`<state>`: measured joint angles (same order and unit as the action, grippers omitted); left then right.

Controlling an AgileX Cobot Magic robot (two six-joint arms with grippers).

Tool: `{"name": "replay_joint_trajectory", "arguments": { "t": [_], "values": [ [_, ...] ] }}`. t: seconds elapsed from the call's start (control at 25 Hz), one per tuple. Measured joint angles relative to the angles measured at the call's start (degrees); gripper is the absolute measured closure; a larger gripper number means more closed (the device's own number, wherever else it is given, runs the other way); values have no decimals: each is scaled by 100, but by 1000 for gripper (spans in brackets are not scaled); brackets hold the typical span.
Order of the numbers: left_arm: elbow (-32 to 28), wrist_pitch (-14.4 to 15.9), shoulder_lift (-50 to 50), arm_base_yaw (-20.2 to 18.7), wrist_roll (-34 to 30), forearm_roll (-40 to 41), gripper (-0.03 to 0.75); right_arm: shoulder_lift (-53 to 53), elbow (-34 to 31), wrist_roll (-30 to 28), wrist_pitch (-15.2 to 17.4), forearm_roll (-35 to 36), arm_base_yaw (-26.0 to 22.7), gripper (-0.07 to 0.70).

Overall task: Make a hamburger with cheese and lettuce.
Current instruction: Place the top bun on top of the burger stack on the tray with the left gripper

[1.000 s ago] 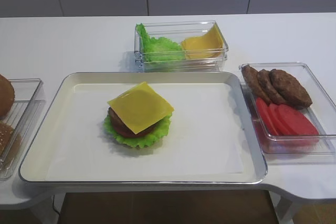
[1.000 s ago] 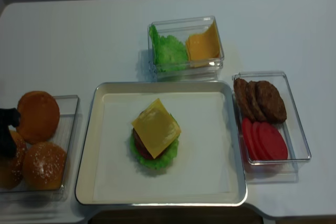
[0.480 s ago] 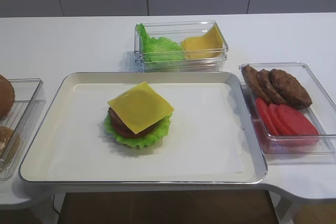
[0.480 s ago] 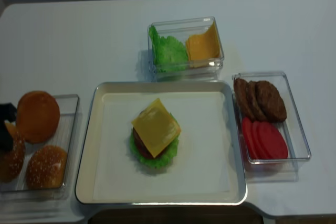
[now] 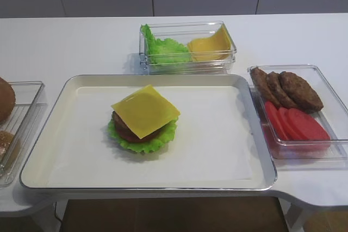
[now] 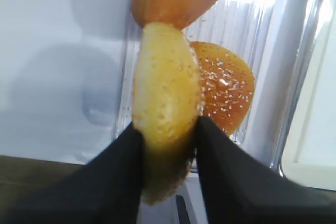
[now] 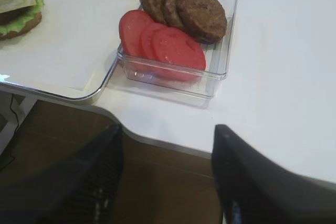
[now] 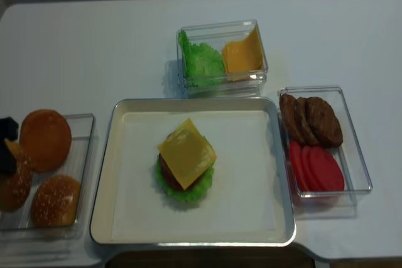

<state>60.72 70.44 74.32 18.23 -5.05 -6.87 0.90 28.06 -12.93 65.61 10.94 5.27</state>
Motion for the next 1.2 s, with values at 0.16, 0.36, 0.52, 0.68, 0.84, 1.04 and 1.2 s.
{"name": "replay_joint_trajectory", "arguments": {
  "t": [0.16, 0.36, 0.52, 0.68, 0.84, 1.04, 1.2],
  "values": [
    [0, 8, -199, 0, 0, -74, 491, 0, 0, 0, 0, 0, 0, 208],
    [0, 22, -317, 0, -38, -521, 491, 0, 0, 0, 0, 0, 0, 208],
    [0, 22, -317, 0, -211, -1044, 491, 0, 0, 0, 0, 0, 0, 208],
    [0, 22, -317, 0, -461, -1633, 497, 0, 0, 0, 0, 0, 0, 208],
    [0, 22, -317, 0, -664, -2194, 497, 0, 0, 0, 0, 0, 0, 208],
    [0, 22, -317, -246, -821, -2599, 497, 0, 0, 0, 0, 0, 0, 208],
    [0, 22, -317, -687, -832, -2668, 497, 0, 0, 0, 0, 0, 0, 208]
  ]
}}
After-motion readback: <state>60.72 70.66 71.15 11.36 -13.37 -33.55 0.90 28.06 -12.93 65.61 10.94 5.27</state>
